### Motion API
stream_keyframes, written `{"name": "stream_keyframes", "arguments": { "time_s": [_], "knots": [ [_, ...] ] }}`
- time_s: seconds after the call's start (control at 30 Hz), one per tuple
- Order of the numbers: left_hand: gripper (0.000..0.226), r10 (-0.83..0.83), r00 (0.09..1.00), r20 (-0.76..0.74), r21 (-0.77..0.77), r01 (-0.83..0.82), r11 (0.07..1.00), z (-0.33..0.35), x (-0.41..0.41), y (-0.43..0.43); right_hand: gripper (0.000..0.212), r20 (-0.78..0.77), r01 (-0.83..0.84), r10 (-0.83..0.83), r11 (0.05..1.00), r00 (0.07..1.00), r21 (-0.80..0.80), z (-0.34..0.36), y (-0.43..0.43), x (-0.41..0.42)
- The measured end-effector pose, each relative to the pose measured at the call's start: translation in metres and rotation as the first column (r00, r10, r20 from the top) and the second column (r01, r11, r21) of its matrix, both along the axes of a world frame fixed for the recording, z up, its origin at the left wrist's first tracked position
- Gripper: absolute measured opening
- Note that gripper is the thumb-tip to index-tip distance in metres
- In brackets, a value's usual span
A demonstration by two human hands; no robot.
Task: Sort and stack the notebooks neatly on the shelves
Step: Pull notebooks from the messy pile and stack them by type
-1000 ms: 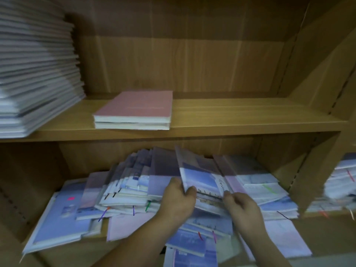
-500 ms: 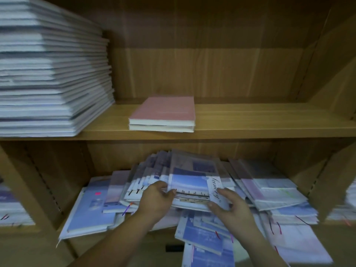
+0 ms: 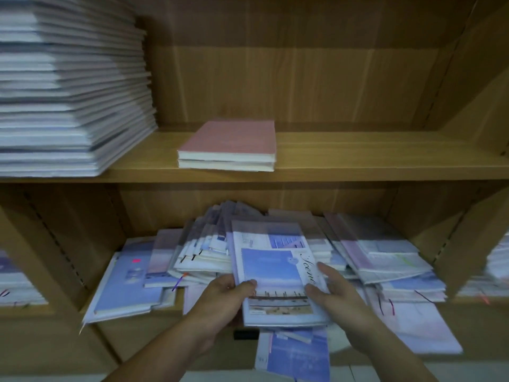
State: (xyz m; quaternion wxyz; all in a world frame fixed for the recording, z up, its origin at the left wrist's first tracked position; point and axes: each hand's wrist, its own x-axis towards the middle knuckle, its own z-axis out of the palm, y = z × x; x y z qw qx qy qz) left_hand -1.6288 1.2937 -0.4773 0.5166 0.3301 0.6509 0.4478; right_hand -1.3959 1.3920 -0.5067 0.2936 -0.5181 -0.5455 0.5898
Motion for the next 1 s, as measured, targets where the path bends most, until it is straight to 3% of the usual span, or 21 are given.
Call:
{"name": "stream_keyframes", "arguments": {
  "time_s": [0.13,0.23,0.33,0.43,0.6,0.77,0.9,1.0],
  "knots": [
    [0.041,0.091,0.994,0.055,0.048,-0.093,0.994,-0.01,-0.002,0.001,0.063,-0.016,0.017,-0.017,1.0,1.0,-0.002,-0.007,-0.007,-0.007],
    [0.035,0.088,0.996,-0.009,0.1,-0.087,0.991,-0.018,-0.003,-0.01,0.052,-0.036,0.06,-0.063,0.993,0.997,-0.099,-0.002,-0.008,-0.005],
    [0.025,0.046,0.99,-0.133,0.199,-0.019,0.98,-0.008,0.0,-0.047,0.032,-0.028,-0.039,0.035,0.989,0.999,-0.141,0.01,-0.023,-0.004],
    [0.022,0.082,0.97,-0.229,0.314,-0.006,0.95,0.012,-0.004,-0.082,0.031,-0.025,-0.016,0.016,1.0,1.0,-0.015,0.032,-0.05,-0.008],
    [0.023,0.041,0.946,-0.321,0.332,0.072,0.941,0.066,-0.015,-0.122,0.025,-0.134,0.056,-0.023,0.966,0.991,0.253,0.081,-0.104,-0.007],
    [0.024,0.061,0.932,-0.357,0.466,0.121,0.876,0.138,-0.006,-0.117,0.024,-0.29,0.27,-0.133,0.821,0.948,0.503,0.153,-0.124,-0.007],
    [0.018,0.131,0.909,-0.396,0.589,0.142,0.796,0.212,0.015,-0.066,0.018,-0.314,0.308,-0.121,0.687,0.942,0.658,0.244,-0.083,0.008],
    [0.017,0.19,0.86,-0.474,0.61,0.164,0.775,0.248,0.034,-0.017,0.025,-0.294,0.334,-0.171,0.626,0.94,0.705,0.284,-0.038,0.017]
  ]
}}
